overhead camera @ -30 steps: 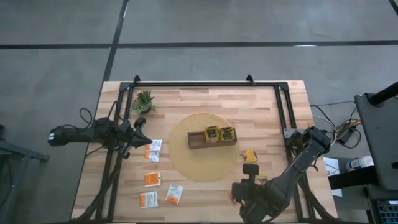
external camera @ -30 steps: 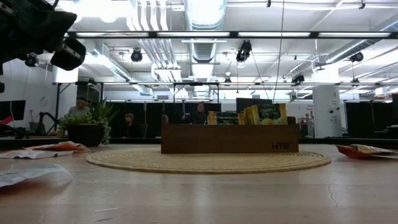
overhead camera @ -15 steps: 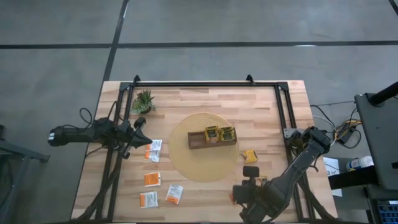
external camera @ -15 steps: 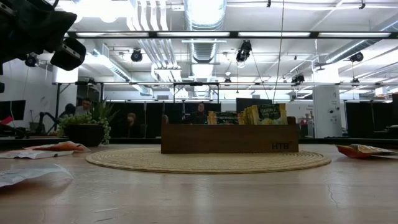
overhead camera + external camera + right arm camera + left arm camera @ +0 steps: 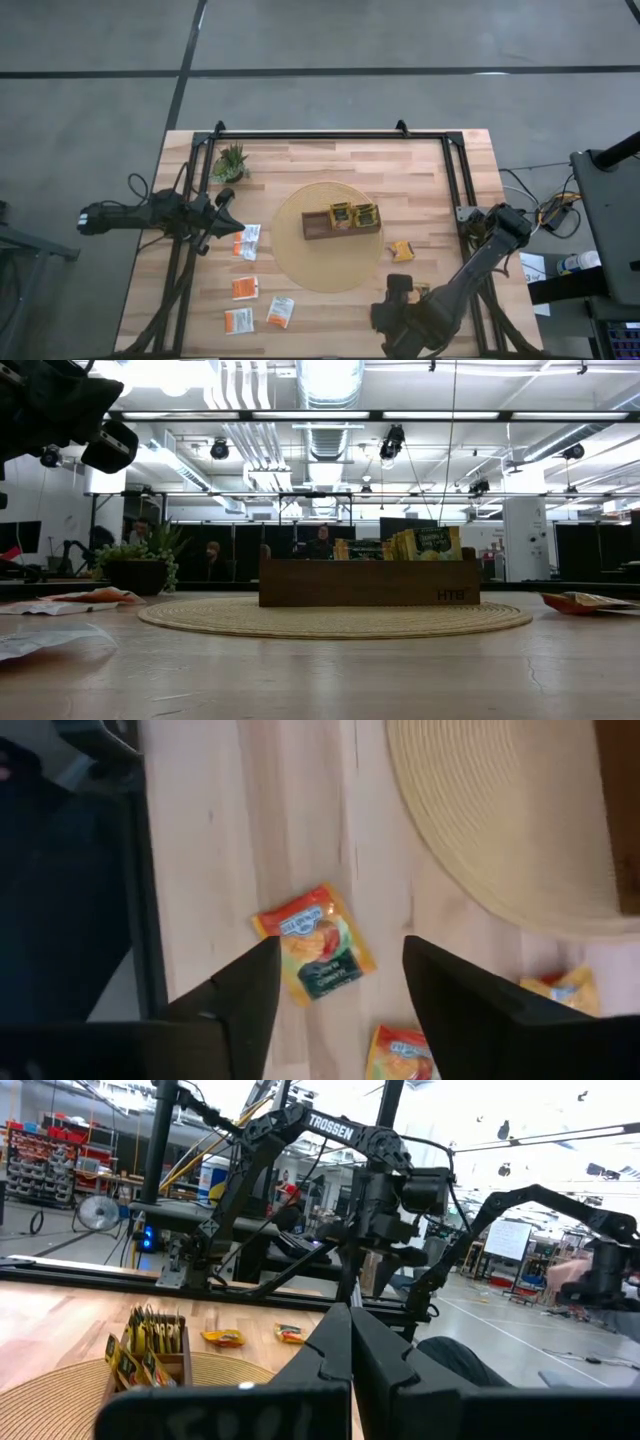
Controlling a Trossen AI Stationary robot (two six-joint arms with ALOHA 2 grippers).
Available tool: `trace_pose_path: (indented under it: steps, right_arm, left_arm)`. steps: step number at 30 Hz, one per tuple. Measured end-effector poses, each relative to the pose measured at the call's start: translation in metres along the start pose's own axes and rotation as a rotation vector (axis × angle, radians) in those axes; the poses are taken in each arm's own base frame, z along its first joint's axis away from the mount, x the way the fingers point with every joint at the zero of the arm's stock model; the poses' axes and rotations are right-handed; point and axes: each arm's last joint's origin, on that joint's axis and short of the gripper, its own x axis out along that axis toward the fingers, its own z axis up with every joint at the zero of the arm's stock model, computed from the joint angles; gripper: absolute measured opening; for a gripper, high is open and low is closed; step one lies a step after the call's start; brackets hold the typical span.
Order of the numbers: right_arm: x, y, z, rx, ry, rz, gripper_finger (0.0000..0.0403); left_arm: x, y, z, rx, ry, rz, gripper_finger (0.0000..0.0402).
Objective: Pick & Place Tea
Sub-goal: Put the bottom yellow tea bag into the middle of the wooden organizer
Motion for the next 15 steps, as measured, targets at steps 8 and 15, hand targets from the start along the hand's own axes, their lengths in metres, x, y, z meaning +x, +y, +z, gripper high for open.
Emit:
trace_pose_path:
  steps: [8,15]
  right_arm:
    - [0.032,-0.007,-0.013,0.095,0.088,-0.024,0.0224]
    - [0.059,-0.003,-0.020,0.057,0.090,0.068,0.0224]
  left_arm:
    - [0.000,0.000,0.000,0.000,0.000,0.000,0.0000]
    - [0.000,0.000,0.000,0.000,0.000,0.000,0.0000]
